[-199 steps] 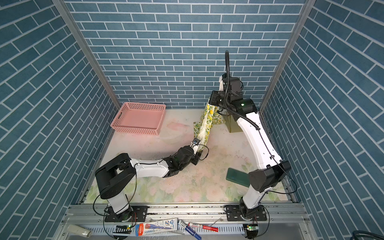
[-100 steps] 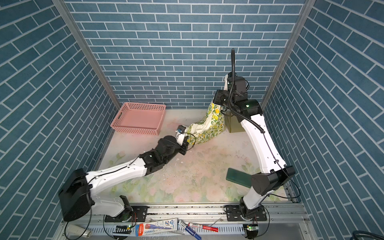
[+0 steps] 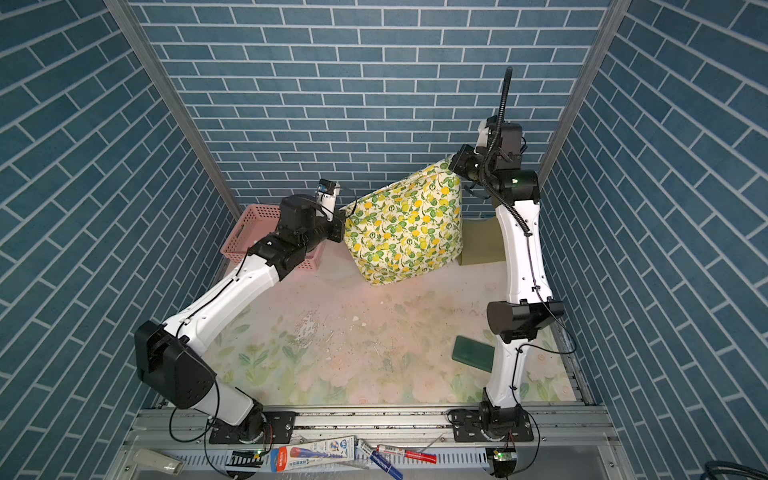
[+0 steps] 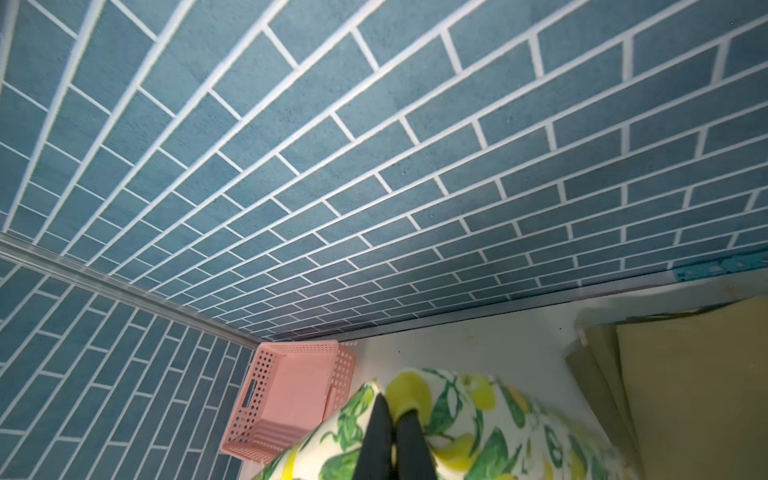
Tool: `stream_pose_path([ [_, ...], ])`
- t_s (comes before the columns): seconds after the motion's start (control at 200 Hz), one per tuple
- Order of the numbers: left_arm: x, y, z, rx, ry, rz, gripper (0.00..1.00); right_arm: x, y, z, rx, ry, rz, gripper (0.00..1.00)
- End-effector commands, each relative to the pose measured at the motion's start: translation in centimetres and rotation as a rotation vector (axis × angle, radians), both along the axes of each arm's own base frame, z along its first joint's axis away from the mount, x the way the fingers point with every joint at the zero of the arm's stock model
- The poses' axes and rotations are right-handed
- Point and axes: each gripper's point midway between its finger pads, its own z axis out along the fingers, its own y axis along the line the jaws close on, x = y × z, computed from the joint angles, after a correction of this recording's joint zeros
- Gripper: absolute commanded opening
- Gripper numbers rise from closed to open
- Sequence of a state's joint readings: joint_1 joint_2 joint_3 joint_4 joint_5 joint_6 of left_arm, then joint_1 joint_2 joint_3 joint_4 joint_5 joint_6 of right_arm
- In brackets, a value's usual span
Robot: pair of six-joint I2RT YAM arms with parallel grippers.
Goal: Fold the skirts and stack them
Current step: 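Lay the skirt flat on the table with both grippers, pulling it toward the robot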
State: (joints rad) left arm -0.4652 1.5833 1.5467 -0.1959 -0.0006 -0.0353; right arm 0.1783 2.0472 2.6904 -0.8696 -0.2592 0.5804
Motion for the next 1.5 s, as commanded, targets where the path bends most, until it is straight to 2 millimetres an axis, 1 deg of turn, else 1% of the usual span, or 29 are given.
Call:
stream_pose_path([
  [0.0,-0.9,1.3,3.9,0.013,-0.033,-0.008,0.00,-2.0,-1.5,2.9,0.038,-0.035,-0.025,0.00],
  [0.035,-1.2,1.3,4.5,0.008,-0.042,-0.015,0.00,-2.3,-1.5,2.6,0.029,-0.026,-0.020,0.00],
  [0.085,-1.7,1.1,4.4,-0.004,-0.041,-0.029,0.00,-2.7,-1.6,1.1,0.010,0.006,-0.014,0.00],
  [0.09,-1.8,1.1,4.3,-0.005,-0.039,-0.031,0.00,-2.8,-1.6,0.9,0.008,0.009,-0.014,0.00],
  [0.095,-1.9,1.1,4.2,-0.006,-0.039,-0.033,0.00,-3.3,-1.7,1.4,0.009,-0.005,-0.013,0.00],
  [0.1,-1.9,1.1,4.2,-0.008,-0.038,-0.033,0.00,-3.0,-1.6,0.6,0.006,0.012,-0.013,0.00],
  [0.135,-2.4,1.1,3.3,-0.017,-0.026,-0.036,0.00,-3.6,-1.7,-0.4,0.000,0.020,-0.016,0.00],
  [0.175,-3.0,1.0,1.9,-0.031,-0.007,-0.043,0.00,-4.4,-2.2,-2.3,-0.012,0.038,-0.035,0.00],
  [0.24,-4.4,0.9,-1.5,-0.071,0.036,-0.054,0.00,-6.1,-3.0,-6.6,-0.043,0.086,-0.054,0.00],
  [0.295,-5.7,0.8,-5.3,-0.093,0.083,-0.058,0.00,-7.9,-3.5,-10.7,-0.059,0.130,-0.071,0.00],
  [0.355,-7.5,0.8,-9.6,-0.099,0.137,-0.050,0.00,-10.1,-3.6,-16.0,-0.046,0.179,-0.061,0.00],
  [0.41,-9.4,0.4,-13.8,-0.098,0.195,-0.063,0.00,-12.2,-4.0,-21.6,-0.057,0.260,-0.071,0.00],
  [0.45,-10.8,0.2,-16.4,-0.087,0.232,-0.072,0.01,-13.8,-4.5,-25.1,-0.086,0.328,-0.078,0.15],
  [0.475,-11.8,0.0,-17.5,-0.080,0.245,-0.078,0.08,-14.7,-4.9,-26.9,-0.107,0.364,-0.081,0.29],
  [0.49,-12.3,0.1,-18.2,-0.075,0.251,-0.076,0.14,-15.2,-5.2,-28.0,-0.123,0.387,-0.087,0.40],
  [0.505,-12.6,-0.1,-18.2,-0.080,0.249,-0.079,0.25,-15.8,-5.3,-28.8,-0.135,0.406,-0.089,0.48],
  [0.53,-13.6,0.0,-19.6,-0.074,0.272,-0.082,0.45,-16.6,-5.7,-29.9,-0.153,0.434,-0.097,0.60],
  [0.545,-14.1,0.0,-19.9,-0.076,0.279,-0.084,0.52,-17.0,-5.9,-30.5,-0.160,0.450,-0.102,0.65],
  [0.57,-14.7,0.0,-20.2,-0.076,0.285,-0.086,0.58,-17.7,-6.3,-31.2,-0.166,0.467,-0.113,0.70],
  [0.63,-15.7,0.2,-20.5,-0.059,0.289,-0.073,0.66,-18.6,-6.6,-32.1,-0.160,0.487,-0.123,0.77],
  [0.675,-16.2,0.3,-20.5,-0.049,0.295,-0.069,0.72,-19.0,-6.5,-32.5,-0.155,0.503,-0.121,0.80],
  [0.785,-16.7,0.9,-20.5,-0.029,0.302,-0.047,0.74,-19.0,-6.5,-33.1,-0.150,0.536,-0.123,0.80],
  [0.855,-16.8,1.3,-20.9,-0.023,0.317,-0.025,0.74,-18.6,-5.9,-33.9,-0.136,0.565,-0.097,0.80],
  [0.98,-16.7,1.9,-22.7,0.038,0.380,0.023,0.74,-17.9,-4.9,-36.0,-0.118,0.637,-0.047,0.74],
  [1.1,-16.8,2.2,-24.9,0.079,0.453,0.058,0.74,-18.0,-4.5,-37.7,-0.106,0.674,-0.025,0.62],
  [1.155,-17.0,2.3,-26.0,0.088,0.484,0.074,0.74,-18.3,-4.4,-38.7,-0.118,0.695,-0.018,0.52],
  [1.225,-17.1,2.4,-27.0,0.098,0.515,0.086,0.74,-18.8,-4.2,-39.7,-0.143,0.721,-0.007,0.45],
  [1.35,-17.4,2.4,-27.8,0.098,0.540,0.093,0.75,-19.6,-3.6,-41.2,-0.210,0.759,0.008,0.36],
  [1.495,-17.5,2.8,-28.2,0.117,0.554,0.114,0.74,-20.8,-3.1,-43.3,-0.290,0.811,0.024,0.31],
])
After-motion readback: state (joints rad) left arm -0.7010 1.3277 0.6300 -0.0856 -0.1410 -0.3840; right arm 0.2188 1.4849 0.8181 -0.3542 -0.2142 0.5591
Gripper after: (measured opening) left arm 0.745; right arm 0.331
